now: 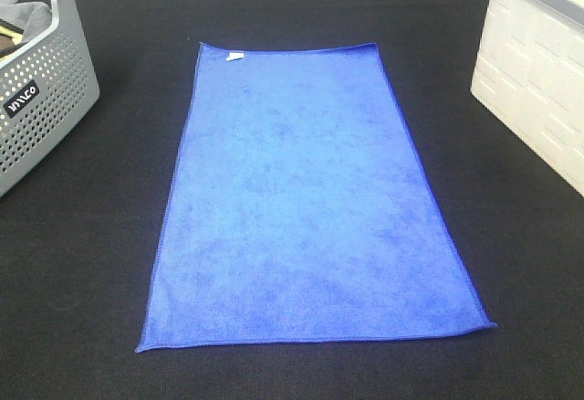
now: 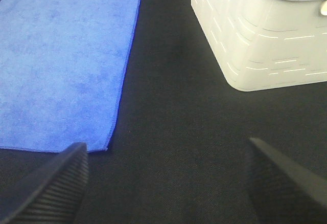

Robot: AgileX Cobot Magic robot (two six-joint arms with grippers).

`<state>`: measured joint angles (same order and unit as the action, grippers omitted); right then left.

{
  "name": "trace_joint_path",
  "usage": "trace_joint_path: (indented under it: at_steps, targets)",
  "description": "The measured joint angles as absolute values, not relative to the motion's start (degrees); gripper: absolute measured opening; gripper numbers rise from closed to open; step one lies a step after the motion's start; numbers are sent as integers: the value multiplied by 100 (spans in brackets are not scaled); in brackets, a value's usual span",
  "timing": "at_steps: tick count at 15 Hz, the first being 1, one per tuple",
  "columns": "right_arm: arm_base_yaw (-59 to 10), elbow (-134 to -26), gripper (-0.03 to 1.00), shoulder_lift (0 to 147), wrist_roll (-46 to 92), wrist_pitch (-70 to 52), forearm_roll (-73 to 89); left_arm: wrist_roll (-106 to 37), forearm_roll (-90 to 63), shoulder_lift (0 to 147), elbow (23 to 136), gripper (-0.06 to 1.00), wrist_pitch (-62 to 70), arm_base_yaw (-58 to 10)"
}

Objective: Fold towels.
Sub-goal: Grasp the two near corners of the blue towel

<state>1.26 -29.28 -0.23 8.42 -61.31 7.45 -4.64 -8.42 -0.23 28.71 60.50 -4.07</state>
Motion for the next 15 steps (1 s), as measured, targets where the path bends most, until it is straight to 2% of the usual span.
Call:
trace_joint_path:
  at_steps: [15]
  targets:
    - [126, -2928, 78, -23, 842, -6131, 745, -464, -842, -23, 2871, 74, 6050, -407]
